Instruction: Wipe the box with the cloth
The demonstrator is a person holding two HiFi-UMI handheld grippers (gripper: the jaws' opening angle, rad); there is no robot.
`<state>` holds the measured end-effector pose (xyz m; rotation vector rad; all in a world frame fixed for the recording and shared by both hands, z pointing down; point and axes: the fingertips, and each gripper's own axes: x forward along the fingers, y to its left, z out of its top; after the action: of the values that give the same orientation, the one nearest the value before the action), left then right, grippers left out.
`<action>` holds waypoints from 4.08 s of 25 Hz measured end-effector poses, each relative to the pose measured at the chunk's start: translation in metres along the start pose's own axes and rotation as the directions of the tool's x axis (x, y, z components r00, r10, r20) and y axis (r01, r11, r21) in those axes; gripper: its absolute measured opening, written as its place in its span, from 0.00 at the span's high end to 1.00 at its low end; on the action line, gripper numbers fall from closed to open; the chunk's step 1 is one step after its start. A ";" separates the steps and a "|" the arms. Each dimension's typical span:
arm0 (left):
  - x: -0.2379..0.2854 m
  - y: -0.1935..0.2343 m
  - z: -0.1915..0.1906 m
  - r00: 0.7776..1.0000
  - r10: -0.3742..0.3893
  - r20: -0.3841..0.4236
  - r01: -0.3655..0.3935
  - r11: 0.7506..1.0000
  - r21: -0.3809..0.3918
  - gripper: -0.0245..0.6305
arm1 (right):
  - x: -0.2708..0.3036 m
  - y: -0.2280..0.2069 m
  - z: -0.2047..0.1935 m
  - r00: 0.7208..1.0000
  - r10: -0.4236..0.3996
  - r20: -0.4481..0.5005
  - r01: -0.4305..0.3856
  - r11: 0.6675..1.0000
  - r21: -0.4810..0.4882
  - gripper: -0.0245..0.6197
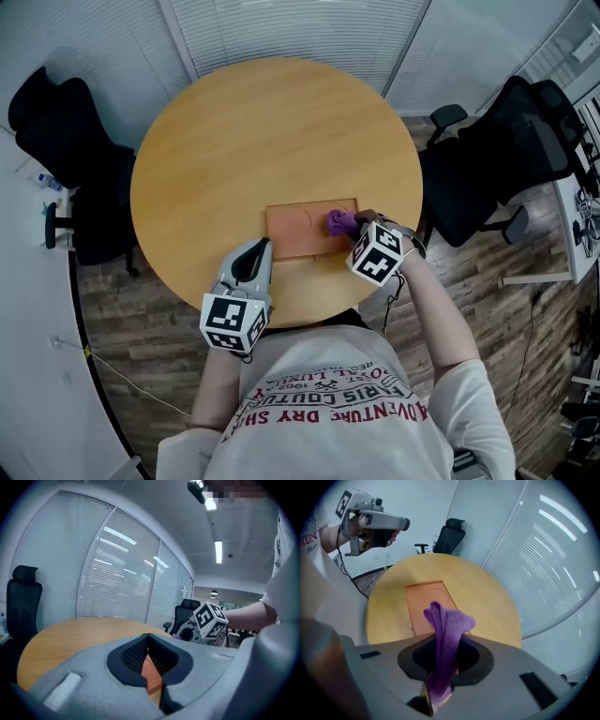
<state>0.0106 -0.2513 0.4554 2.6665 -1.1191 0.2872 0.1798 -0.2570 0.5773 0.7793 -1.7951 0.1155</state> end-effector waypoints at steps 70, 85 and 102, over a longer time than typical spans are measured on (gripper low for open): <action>-0.006 -0.014 -0.014 0.997 -0.067 -0.039 0.068 0.997 0.027 0.95 | 0.001 0.110 -0.047 0.978 0.206 0.017 -0.206 0.964 0.170 0.84; -0.030 -0.022 0.018 0.998 -0.012 0.065 0.008 0.998 0.066 0.95 | -0.164 0.016 0.047 0.633 -0.495 0.595 0.209 0.849 0.485 0.84; -0.064 -0.014 0.051 0.988 0.031 0.151 -0.048 0.993 0.109 0.95 | -0.218 0.019 0.053 0.424 -0.638 0.643 0.170 0.753 0.636 0.85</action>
<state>-0.0188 -0.2133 0.3872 2.8075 -1.2350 0.1639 0.1618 -0.1682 0.3711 1.9159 -2.4317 -0.2142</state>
